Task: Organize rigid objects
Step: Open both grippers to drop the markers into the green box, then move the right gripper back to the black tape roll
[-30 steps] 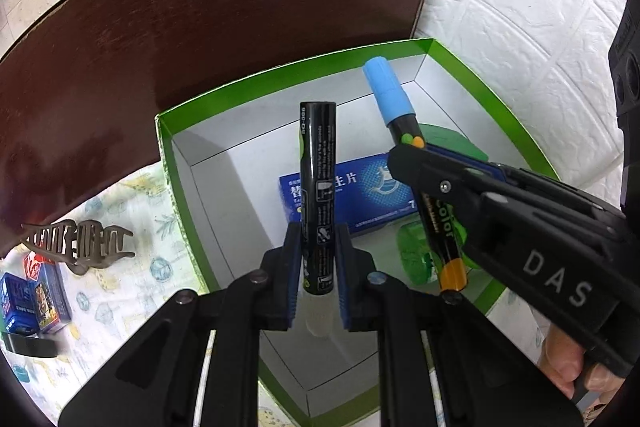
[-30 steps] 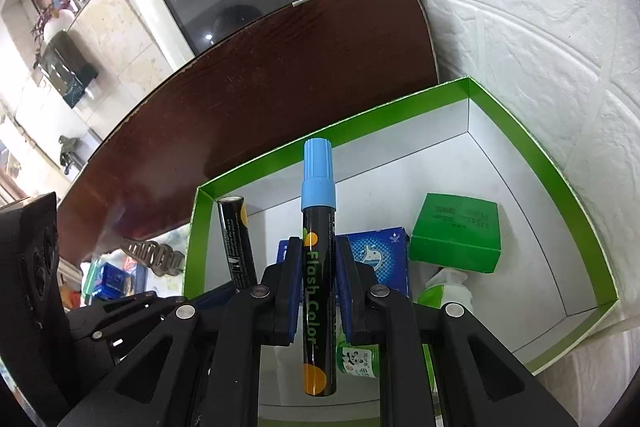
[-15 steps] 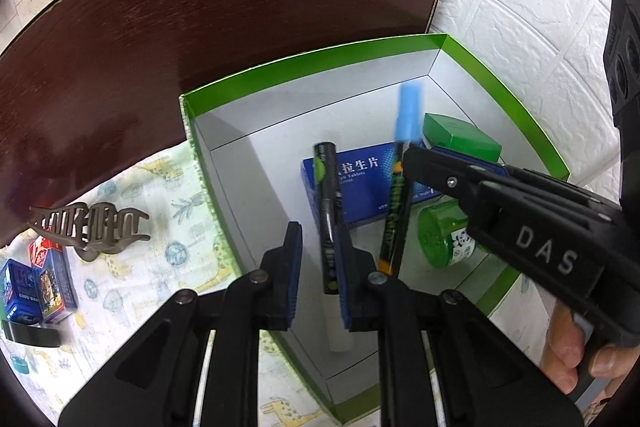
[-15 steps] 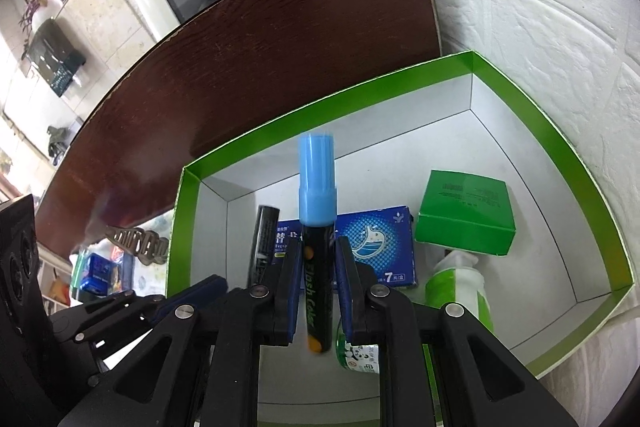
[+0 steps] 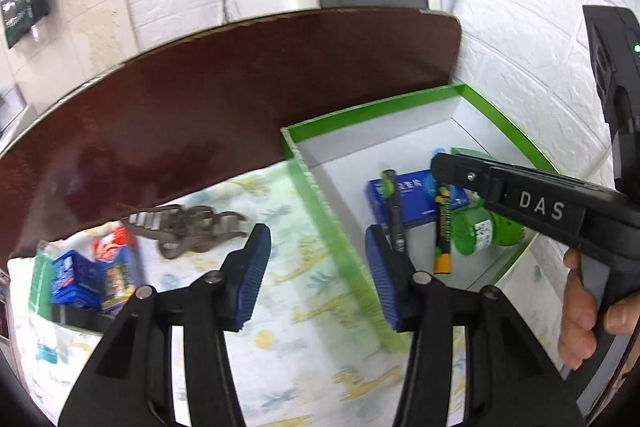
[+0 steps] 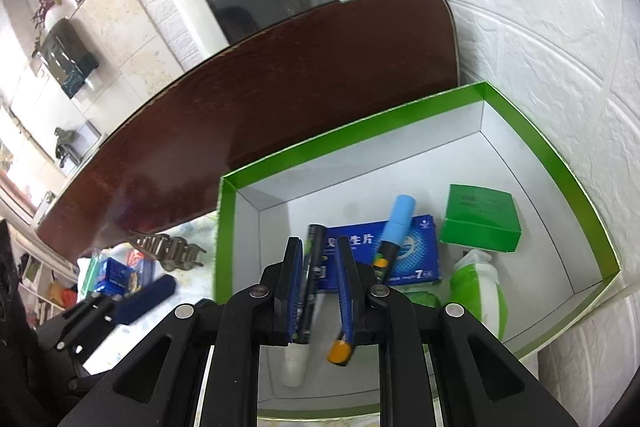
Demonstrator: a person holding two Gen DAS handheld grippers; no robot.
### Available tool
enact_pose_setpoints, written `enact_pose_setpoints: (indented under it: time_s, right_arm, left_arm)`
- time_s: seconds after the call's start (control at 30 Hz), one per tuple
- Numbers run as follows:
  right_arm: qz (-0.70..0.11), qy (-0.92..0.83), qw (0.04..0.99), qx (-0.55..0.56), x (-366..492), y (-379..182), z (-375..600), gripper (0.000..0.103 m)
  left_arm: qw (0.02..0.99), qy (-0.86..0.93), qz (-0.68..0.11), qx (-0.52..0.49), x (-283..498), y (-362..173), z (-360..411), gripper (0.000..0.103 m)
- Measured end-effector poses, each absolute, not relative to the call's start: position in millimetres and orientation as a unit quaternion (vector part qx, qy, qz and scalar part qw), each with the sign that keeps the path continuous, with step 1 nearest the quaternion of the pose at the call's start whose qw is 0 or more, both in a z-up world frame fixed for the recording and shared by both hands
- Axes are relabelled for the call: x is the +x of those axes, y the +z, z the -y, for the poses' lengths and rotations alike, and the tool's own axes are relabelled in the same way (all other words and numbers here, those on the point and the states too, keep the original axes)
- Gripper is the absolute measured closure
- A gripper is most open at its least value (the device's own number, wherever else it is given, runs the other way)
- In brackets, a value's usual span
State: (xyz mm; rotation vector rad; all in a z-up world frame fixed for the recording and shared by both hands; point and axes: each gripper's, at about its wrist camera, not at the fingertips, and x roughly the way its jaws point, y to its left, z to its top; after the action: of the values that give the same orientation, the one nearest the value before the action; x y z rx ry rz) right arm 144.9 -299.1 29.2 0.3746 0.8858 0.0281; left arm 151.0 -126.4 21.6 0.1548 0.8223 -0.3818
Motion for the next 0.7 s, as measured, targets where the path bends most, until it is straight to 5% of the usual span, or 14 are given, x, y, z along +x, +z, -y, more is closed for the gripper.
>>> enact_pose_setpoints:
  time_s: [0.7]
  right_arm:
    - [-0.477, 0.163, 0.861, 0.07, 172, 19, 82, 0.085]
  left_arm:
    - [0.909, -0.011, -0.406, -0.095, 150, -8, -122, 0.051]
